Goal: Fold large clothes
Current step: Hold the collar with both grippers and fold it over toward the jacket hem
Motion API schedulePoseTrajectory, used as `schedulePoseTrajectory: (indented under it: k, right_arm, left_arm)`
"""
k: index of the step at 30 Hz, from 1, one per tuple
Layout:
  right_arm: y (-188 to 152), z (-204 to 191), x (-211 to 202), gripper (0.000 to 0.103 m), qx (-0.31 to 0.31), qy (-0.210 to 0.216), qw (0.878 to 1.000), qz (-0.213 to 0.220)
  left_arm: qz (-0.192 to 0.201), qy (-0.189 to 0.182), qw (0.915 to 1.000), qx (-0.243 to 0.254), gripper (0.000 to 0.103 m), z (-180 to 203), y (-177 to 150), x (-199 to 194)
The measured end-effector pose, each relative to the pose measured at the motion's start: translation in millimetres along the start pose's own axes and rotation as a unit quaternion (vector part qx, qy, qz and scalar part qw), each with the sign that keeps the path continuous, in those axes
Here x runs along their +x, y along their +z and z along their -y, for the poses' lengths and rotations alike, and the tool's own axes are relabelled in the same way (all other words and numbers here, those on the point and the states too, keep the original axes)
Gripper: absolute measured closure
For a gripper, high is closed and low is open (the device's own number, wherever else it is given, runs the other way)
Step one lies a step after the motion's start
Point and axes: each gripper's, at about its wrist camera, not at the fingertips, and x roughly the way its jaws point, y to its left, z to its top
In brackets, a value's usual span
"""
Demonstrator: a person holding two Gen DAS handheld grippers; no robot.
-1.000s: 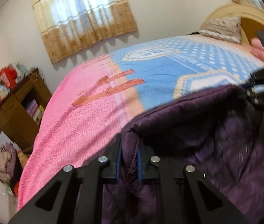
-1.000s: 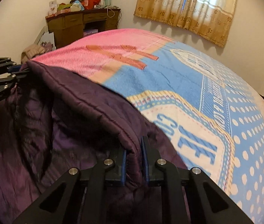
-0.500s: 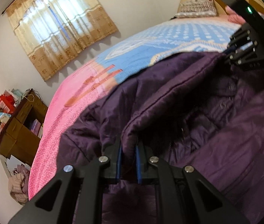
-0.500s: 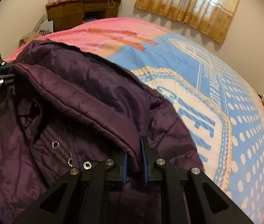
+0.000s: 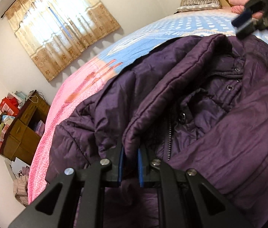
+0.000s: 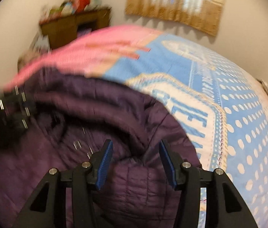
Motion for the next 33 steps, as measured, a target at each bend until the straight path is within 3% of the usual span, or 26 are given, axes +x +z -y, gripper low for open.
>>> schedulePoseTrajectory:
  k: [6,11,14,16,18,20,24,27,33]
  right_arm:
    - [39,-1,10,0.051,0.114,0.049,0.991,0.043]
    - [43,-18,68,0.051,0.127,0.028,0.992,0.008]
    - [32,-20,87,0.051,0.134,0.023,0.991,-0.012]
    - [26,-18,87,0.051,0.134,0.026,0.991,-0.012]
    - [25,-19,88,0.051,0.131,0.024,0.991,-0.016]
    - [26,-18,91,0.051,0.127,0.020,0.991,-0.022]
    - [24,-21,94,0.050,0.120,0.010,0.992,-0.027]
    - [20,-22,97,0.050,0.119,0.007,0.993,-0.026]
    - [18,-21,106,0.049,0.124,0.015,0.991,-0.039]
  left_arm:
    - [-0.003,0.003,1.0000,-0.002,0.090,3,-1,2]
    - [-0.004,0.020,0.9997,-0.010,0.081,0,2,-2]
    - [0.024,-0.011,0.9979,-0.059,0.070,-18,13,-29]
    - [0.061,-0.028,0.9914,-0.113,0.057,-37,26,-52]
    - [0.083,-0.021,0.9857,-0.145,0.035,-49,38,-61]
    - [0.088,-0.015,0.9809,-0.173,0.033,-59,54,-53]
    - [0.008,0.008,0.9828,-0.184,0.034,-54,63,12]
    - [-0.051,-0.008,0.9791,-0.197,0.035,-47,48,55]
    - [-0.077,-0.039,0.9743,-0.208,0.032,-44,37,68]
